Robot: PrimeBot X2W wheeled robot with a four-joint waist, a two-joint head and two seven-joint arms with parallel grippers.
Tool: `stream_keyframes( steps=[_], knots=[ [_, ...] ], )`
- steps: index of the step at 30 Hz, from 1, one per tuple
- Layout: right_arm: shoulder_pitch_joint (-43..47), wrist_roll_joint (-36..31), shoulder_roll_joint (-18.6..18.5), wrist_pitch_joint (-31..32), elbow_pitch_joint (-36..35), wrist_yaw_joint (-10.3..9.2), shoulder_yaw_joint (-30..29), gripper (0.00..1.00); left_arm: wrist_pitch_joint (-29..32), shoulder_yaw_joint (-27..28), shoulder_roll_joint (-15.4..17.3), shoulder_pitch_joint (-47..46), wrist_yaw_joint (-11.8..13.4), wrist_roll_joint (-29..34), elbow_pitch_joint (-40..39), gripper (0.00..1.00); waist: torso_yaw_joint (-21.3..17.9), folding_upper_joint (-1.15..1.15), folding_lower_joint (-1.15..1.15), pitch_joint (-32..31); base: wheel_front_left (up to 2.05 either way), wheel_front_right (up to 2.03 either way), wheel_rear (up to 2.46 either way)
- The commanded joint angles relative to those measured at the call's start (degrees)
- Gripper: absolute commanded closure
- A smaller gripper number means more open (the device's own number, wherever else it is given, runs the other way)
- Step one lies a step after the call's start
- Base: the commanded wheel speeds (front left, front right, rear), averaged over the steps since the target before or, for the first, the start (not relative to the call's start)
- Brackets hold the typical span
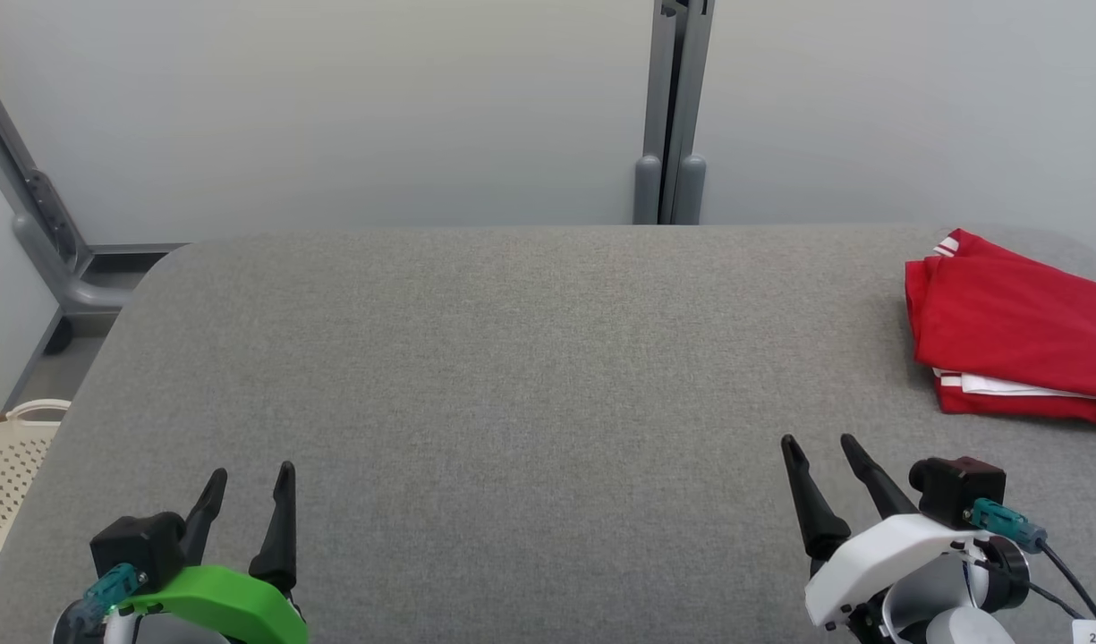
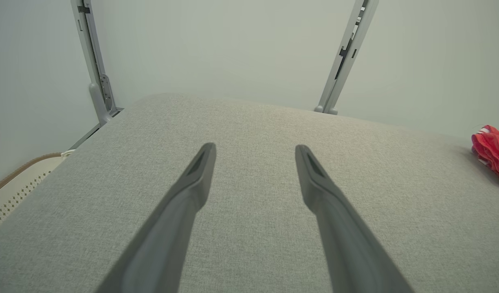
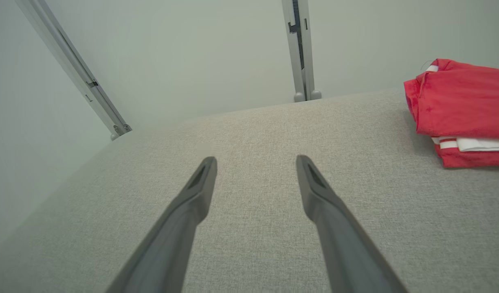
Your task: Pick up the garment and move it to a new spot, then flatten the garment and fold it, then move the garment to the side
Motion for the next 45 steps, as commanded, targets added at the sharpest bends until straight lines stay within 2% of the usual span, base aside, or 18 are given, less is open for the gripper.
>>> stream_keyframes(
  steps=[1,30,31,35,45],
  knots=[
    [0.8,0.3,-0.1,-0.4,-0.2,-0.01,0.2,0.0,-0.5,-0.1,0.3,0.9,0.2,0.5,-0.2,0.0,-0.1,0.0,0.0,0.0,0.0,0.0,0.0],
    [0.8,-0.7,-0.1,-1.0,-1.3,-0.01,-0.8,0.0,-0.4,-0.6,0.0,1.4,0.7,1.0,-1.9,0.0,-0.4,0.0,0.0,0.4,0.0,0.0,0.0],
    [0.6,-0.2,0.0,-0.8,-0.9,0.01,-0.6,1.0,-0.4,-0.8,-0.3,1.2,0.6,0.2,-1.8,1.0,-0.4,0.0,0.0,0.4,0.0,0.0,0.0],
    [1.5,0.7,0.2,-0.5,1.0,0.0,-0.9,1.0,-0.2,-1.4,-1.9,2.3,0.4,-0.4,-0.3,1.0,-0.4,0.0,0.0,0.4,0.0,0.0,0.0],
    [0.2,10.3,0.2,1.9,1.8,0.0,-4.5,1.0,1.3,2.2,-5.3,0.8,-2.4,-6.6,1.3,1.0,-0.8,0.0,0.0,1.0,0.0,0.0,0.0]
  ],
)
